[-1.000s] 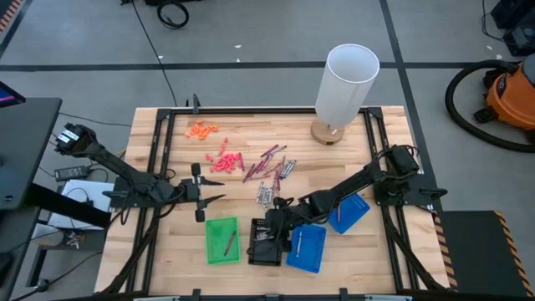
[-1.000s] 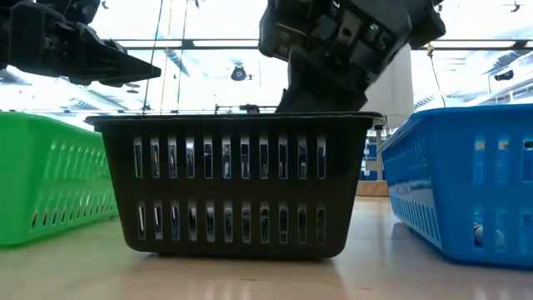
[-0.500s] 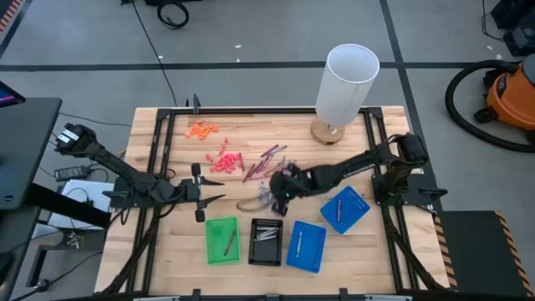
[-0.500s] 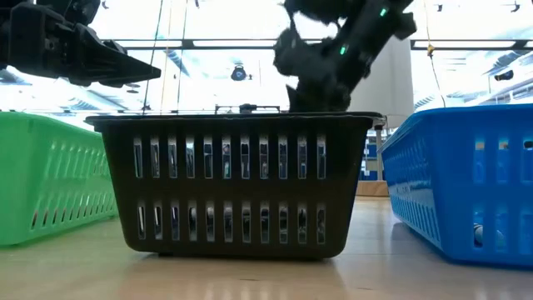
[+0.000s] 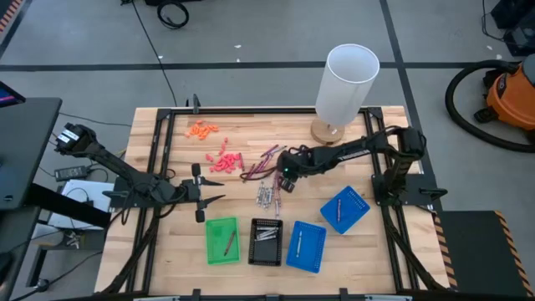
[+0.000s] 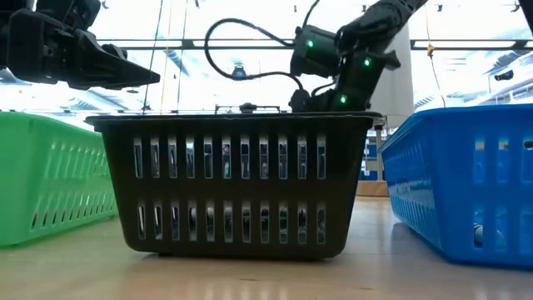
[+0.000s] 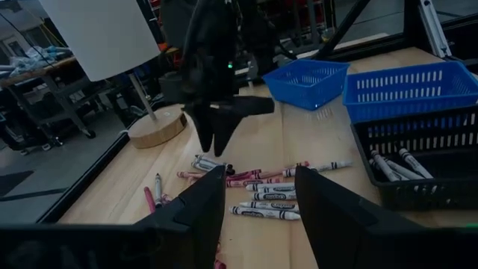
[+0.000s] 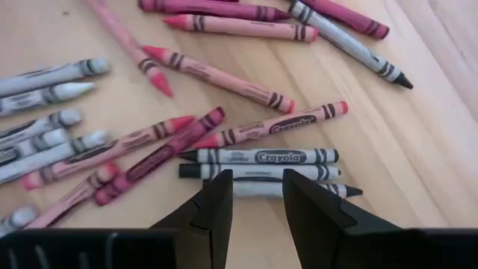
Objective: Sort crayons
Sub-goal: Put the black crayon into the black basket
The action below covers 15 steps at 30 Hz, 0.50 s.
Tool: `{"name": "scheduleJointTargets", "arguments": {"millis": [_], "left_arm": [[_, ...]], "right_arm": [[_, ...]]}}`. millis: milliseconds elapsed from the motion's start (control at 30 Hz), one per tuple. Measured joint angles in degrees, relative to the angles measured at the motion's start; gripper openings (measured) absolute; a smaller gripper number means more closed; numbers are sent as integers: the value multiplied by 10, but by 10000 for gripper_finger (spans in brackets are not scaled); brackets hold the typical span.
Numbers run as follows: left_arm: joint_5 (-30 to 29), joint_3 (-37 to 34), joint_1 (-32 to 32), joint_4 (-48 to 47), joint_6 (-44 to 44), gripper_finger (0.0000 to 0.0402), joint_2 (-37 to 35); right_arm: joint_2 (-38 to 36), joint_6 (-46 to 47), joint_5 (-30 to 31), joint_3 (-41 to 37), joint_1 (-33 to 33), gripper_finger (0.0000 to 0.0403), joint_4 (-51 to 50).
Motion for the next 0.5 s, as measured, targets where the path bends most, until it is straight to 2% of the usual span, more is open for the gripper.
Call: {"name": "scheduleJointTargets", "arguments": {"millis": [500], "left_arm": [[0, 0, 0, 0, -1, 173, 0]], "right_arm": [[0, 18, 7, -64, -28, 126, 78]]}}
